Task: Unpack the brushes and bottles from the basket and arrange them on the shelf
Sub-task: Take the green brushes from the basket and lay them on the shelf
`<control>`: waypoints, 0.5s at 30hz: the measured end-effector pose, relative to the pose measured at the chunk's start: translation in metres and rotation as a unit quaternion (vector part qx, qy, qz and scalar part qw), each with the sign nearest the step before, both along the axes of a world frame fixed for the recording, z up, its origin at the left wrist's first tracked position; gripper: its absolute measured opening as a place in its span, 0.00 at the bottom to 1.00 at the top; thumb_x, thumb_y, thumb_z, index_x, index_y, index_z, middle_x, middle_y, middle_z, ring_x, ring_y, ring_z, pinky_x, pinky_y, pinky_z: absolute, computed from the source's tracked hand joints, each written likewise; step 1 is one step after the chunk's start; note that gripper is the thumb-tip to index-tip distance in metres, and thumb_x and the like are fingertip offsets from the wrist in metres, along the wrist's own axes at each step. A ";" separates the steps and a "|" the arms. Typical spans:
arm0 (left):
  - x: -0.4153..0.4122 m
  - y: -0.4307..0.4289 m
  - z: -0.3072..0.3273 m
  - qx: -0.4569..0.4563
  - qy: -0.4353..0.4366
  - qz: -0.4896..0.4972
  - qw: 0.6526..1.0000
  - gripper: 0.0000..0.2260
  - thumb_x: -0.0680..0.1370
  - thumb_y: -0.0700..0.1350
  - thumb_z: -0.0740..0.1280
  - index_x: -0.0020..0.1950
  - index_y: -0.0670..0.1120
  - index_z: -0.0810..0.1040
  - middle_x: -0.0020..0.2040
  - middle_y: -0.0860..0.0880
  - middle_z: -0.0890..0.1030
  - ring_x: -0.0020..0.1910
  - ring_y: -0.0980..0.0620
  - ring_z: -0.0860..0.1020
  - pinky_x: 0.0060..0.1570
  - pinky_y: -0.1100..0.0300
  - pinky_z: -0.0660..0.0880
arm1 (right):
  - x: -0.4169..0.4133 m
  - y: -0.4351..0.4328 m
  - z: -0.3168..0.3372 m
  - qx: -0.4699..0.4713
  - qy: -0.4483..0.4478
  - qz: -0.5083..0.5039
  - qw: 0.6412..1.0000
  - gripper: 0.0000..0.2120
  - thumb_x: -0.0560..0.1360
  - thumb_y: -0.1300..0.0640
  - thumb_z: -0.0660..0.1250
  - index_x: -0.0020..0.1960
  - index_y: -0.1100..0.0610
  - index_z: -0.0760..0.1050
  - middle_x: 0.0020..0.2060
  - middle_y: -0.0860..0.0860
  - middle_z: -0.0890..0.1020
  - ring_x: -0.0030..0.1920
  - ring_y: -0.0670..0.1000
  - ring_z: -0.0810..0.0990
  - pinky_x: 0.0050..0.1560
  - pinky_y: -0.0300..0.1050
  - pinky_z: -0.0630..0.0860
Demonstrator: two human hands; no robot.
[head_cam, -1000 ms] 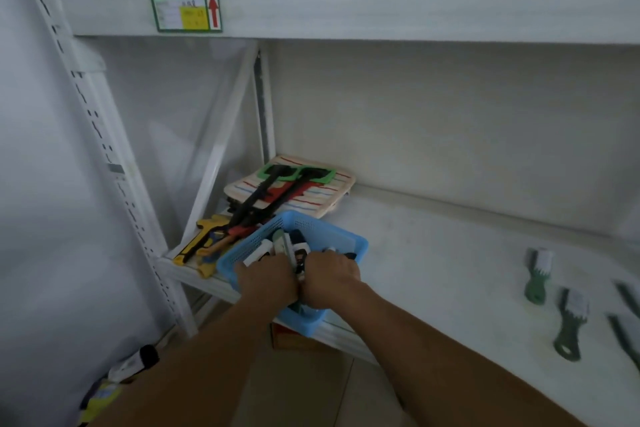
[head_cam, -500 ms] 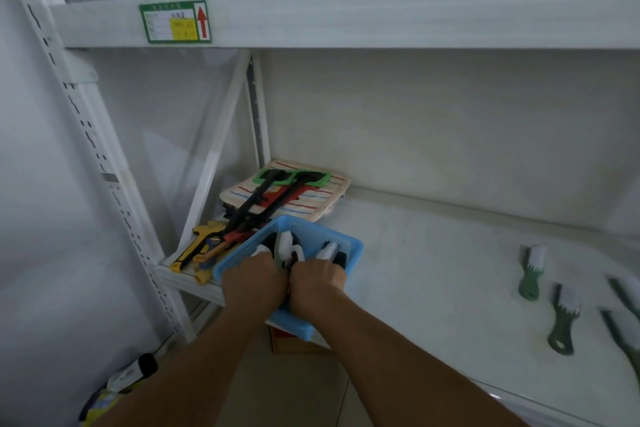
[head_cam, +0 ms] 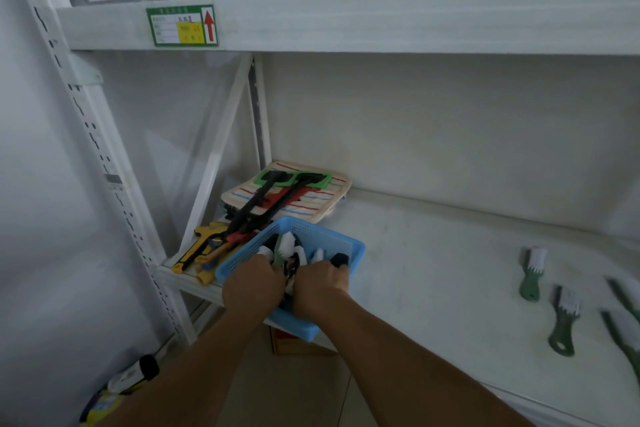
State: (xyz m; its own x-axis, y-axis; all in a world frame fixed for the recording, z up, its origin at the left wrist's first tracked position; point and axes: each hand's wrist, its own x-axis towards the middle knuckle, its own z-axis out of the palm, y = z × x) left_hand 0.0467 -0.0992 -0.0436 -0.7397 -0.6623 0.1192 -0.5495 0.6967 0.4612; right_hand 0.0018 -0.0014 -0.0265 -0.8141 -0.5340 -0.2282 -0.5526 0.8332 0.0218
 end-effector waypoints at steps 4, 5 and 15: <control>0.000 -0.008 0.003 0.074 0.026 0.004 0.997 0.10 0.78 0.47 0.60 0.43 0.42 0.74 0.40 0.43 0.76 0.49 0.36 0.81 0.41 0.53 0.71 | 0.002 -0.004 0.009 -0.115 -0.068 -0.050 0.990 0.31 0.74 0.57 0.72 0.73 0.59 0.65 0.69 0.61 0.71 0.66 0.61 0.74 0.61 0.54 0.75; 0.000 -0.008 0.007 0.095 0.041 0.008 0.995 0.10 0.79 0.46 0.59 0.42 0.42 0.73 0.41 0.41 0.77 0.50 0.35 0.80 0.42 0.53 0.71 | 0.001 0.000 0.013 -0.170 -0.081 -0.069 0.980 0.23 0.74 0.59 0.70 0.67 0.61 0.70 0.63 0.61 0.76 0.62 0.60 0.77 0.57 0.52 0.78; -0.014 0.107 0.063 0.388 0.179 -0.040 0.903 0.12 0.83 0.47 0.57 0.46 0.42 0.75 0.36 0.43 0.75 0.30 0.49 0.70 0.31 0.58 0.65 | -0.020 0.173 0.031 -0.636 -0.106 -0.243 0.725 0.12 0.77 0.62 0.65 0.50 0.54 0.86 0.38 0.53 0.85 0.29 0.47 0.77 0.29 0.39 0.73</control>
State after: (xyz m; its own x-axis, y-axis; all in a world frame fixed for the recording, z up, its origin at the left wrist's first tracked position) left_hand 0.0327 0.0073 0.0189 -0.7944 -0.5960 -0.1169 -0.2302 0.1174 0.9660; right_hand -0.0184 0.1717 0.0046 -0.9953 -0.0834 0.0493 -0.0654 0.2025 -0.9771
